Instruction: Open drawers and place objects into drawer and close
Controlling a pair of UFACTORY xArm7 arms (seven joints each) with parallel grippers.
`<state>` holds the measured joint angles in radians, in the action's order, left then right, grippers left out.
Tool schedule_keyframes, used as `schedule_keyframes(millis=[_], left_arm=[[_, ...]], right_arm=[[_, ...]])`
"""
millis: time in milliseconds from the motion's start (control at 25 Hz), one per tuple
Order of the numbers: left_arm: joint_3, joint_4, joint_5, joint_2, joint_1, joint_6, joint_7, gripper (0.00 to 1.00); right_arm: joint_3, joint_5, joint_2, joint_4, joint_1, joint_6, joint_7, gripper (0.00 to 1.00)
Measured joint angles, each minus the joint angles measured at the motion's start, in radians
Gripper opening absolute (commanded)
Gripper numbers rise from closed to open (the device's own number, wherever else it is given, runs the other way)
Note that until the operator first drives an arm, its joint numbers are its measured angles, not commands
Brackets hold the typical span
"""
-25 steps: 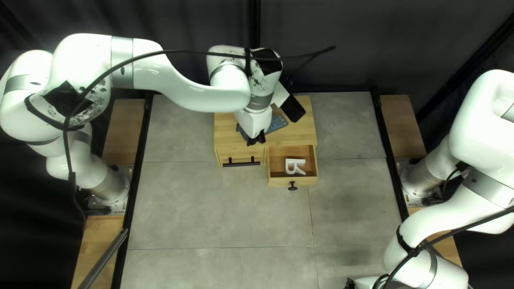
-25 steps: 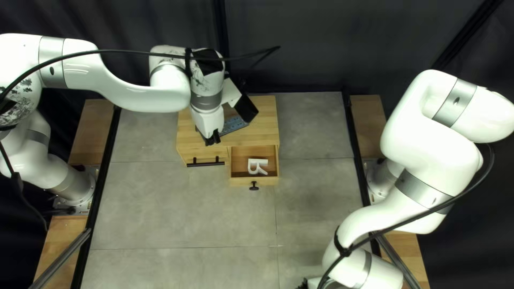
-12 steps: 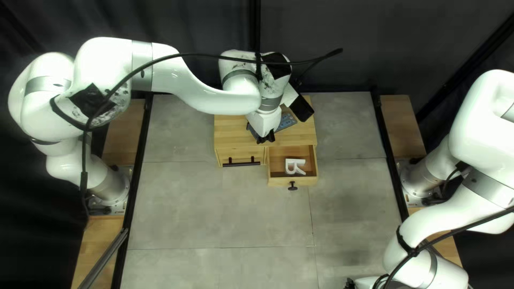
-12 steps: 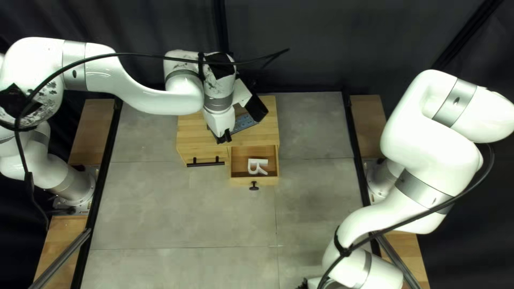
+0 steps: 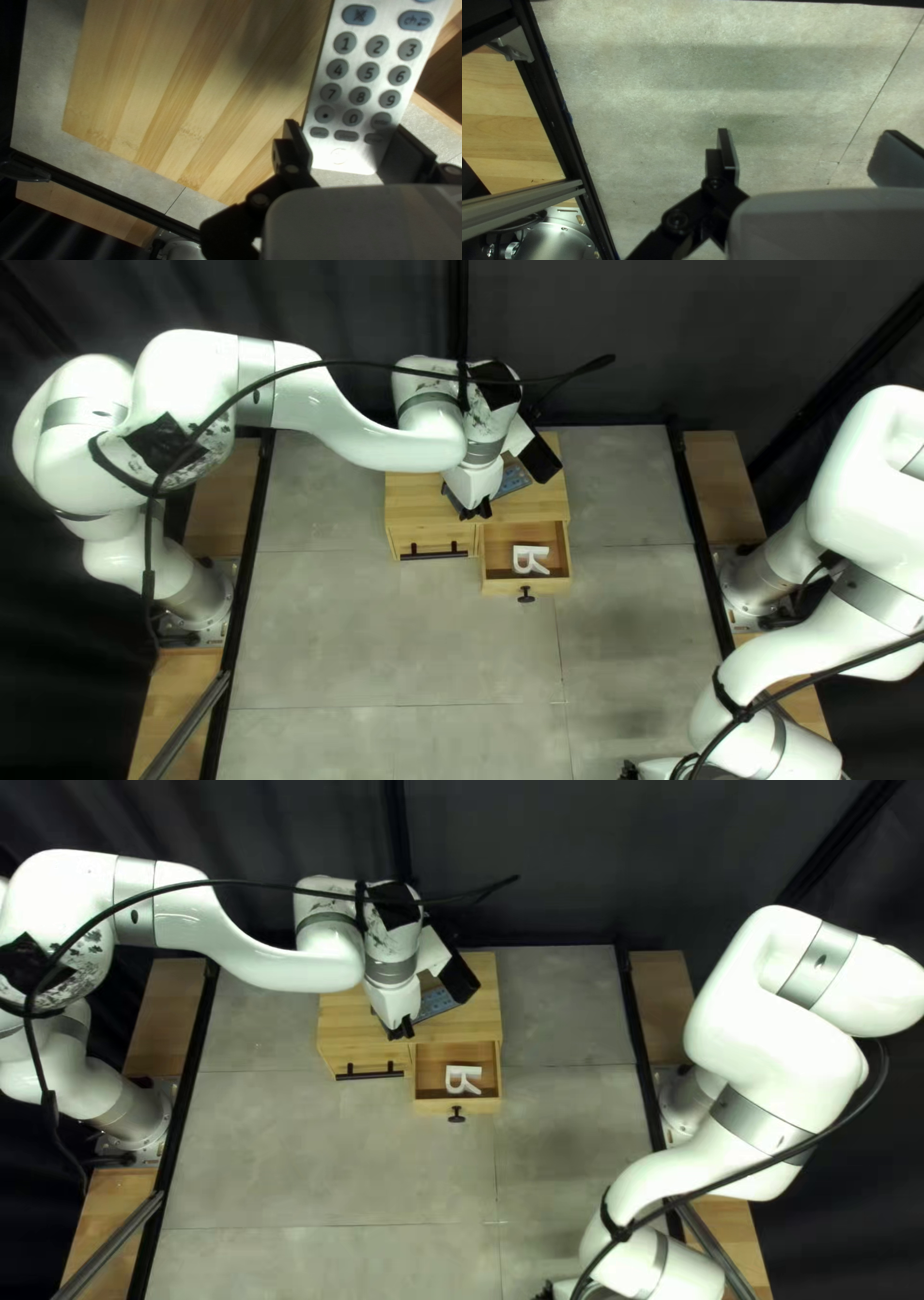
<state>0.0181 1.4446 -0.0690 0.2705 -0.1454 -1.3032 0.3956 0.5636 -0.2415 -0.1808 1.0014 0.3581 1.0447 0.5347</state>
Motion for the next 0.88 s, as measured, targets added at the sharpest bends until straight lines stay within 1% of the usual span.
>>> schedule_keyframes(millis=[80, 120, 160, 200, 240, 600, 720, 880], left_arm=[[0.0, 0.01, -0.003, 0.012, 0.0, 0.0, -0.005, 0.25], [0.0, 0.014, -0.004, 0.017, -0.001, -0.001, -0.008, 0.38], [0.001, 0.018, -0.005, 0.022, -0.002, -0.002, -0.01, 0.46], [0.002, 0.02, -0.006, 0.025, -0.003, -0.002, -0.013, 0.97], [0.002, 0.022, -0.006, 0.028, -0.004, -0.002, -0.015, 1.0], [0.004, 0.019, -0.013, -0.003, -0.003, -0.019, -0.01, 1.0], [-0.001, 0.005, -0.022, -0.041, 0.009, -0.037, 0.007, 1.0], [-0.024, -0.047, -0.025, -0.108, 0.041, -0.051, 0.052, 1.0]], right_arm=[[0.0, 0.0, 0.0, 0.0, 0.0, 0.0, 0.0, 1.0], [0.0, 0.0, 0.0, 0.0, 0.0, 0.0, 0.0, 1.0], [0.0, 0.0, 0.0, 0.0, 0.0, 0.0, 0.0, 1.0], [0.0, 0.0, 0.0, 0.0, 0.0, 0.0, 0.0, 1.0], [0.0, 0.0, 0.0, 0.0, 0.0, 0.0, 0.0, 1.0], [0.0, 0.0, 0.0, 0.0, 0.0, 0.0, 0.0, 1.0], [0.0, 0.0, 0.0, 0.0, 0.0, 0.0, 0.0, 1.0], [0.0, 0.0, 0.0, 0.0, 0.0, 0.0, 0.0, 1.0]])
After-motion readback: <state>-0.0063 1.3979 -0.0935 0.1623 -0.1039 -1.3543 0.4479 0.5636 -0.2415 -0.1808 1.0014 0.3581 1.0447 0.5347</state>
